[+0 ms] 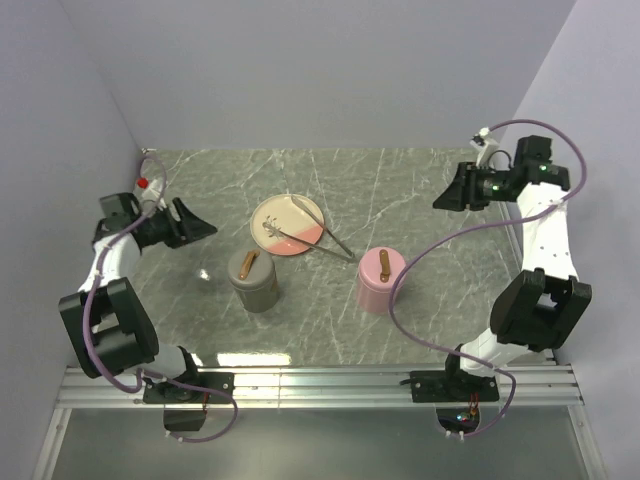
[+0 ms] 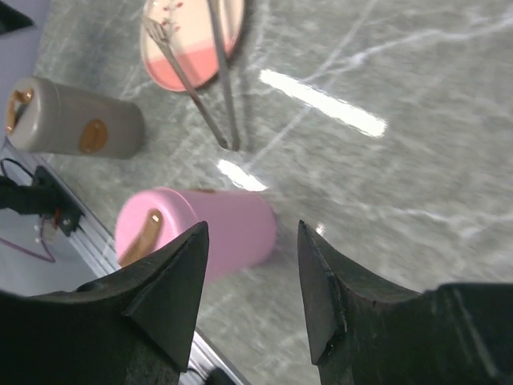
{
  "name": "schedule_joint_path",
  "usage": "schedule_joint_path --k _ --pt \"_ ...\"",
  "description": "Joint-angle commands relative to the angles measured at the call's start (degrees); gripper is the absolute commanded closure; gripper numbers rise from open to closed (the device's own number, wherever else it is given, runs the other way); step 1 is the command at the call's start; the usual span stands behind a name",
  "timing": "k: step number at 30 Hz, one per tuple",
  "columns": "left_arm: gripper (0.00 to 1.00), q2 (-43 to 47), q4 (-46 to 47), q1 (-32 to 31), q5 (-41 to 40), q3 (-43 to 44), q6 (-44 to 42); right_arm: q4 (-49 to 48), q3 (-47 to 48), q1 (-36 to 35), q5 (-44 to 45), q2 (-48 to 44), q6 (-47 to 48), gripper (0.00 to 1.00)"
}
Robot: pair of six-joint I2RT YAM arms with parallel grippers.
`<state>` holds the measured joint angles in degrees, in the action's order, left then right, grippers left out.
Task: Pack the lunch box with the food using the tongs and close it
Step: Move the packing box to the center of the board.
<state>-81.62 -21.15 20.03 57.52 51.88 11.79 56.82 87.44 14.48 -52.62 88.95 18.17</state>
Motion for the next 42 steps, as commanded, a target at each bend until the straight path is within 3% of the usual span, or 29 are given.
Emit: schedule_joint_path --k 1,2,3,4,5,6,9,11,17,25,33,42 --pt "0.32 -1.0 -9.7 4.4 6.8 7.2 -26.7 12.2 6.8 4.2 -2.4 4.4 13.5 0.45" --pt "0.32 -1.3 -17.5 5.6 8.1 8.3 -34.5 19.4 8.1 5.1 -2.7 6.7 20.8 0.46" --pt "0.32 -1.5 -22.8 5.7 8.2 9.5 -50.0 22.8 8.4 5.9 -2.6 7.7 24.6 0.46" --pt "0.32 -1.8 -27.4 5.7 8.1 11.1 -58.1 25.8 8.4 7.5 -2.7 8.3 28.7 0.47" --pt "0.32 -2.3 -32.6 5.9 7.8 11.7 -67.2 26.1 7.1 8.4 -2.1 8.1 32.3 0.47" --pt "0.32 -3.4 -43.2 6.1 7.4 12.0 -82.9 26.0 3.7 9.5 -2.5 6.4 36.1 0.47" --pt "0.32 -5.5 -54.9 6.7 4.7 10.7 -102.2 25.9 -2.7 11.5 1.1 4.1 47.4 0.44" --pt "0.34 -5.7 -57.2 7.2 3.8 8.6 -108.5 25.5 -7.6 11.7 2.1 3.0 53.4 0.43" --pt "0.32 -1.4 -54.6 7.2 3.7 2.5 -115.1 18.3 -26.1 11.8 -2.1 -5.1 67.9 0.42" --pt "0.28 0.1 -52.4 5.5 3.0 -2.0 -121.3 3.3 -39.6 6.0 -5.4 -14.8 76.3 0.37" --pt "0.29 -0.4 -45.1 1.2 5.4 -2.8 -117.3 -8.0 -48.4 -5.2 -3.5 -24.4 75.8 0.37" --pt "0.30 0.1 -42.1 -4.3 6.3 -2.7 -115.1 -13.1 -46.7 -12.2 -2.7 -21.0 70.4 0.45"
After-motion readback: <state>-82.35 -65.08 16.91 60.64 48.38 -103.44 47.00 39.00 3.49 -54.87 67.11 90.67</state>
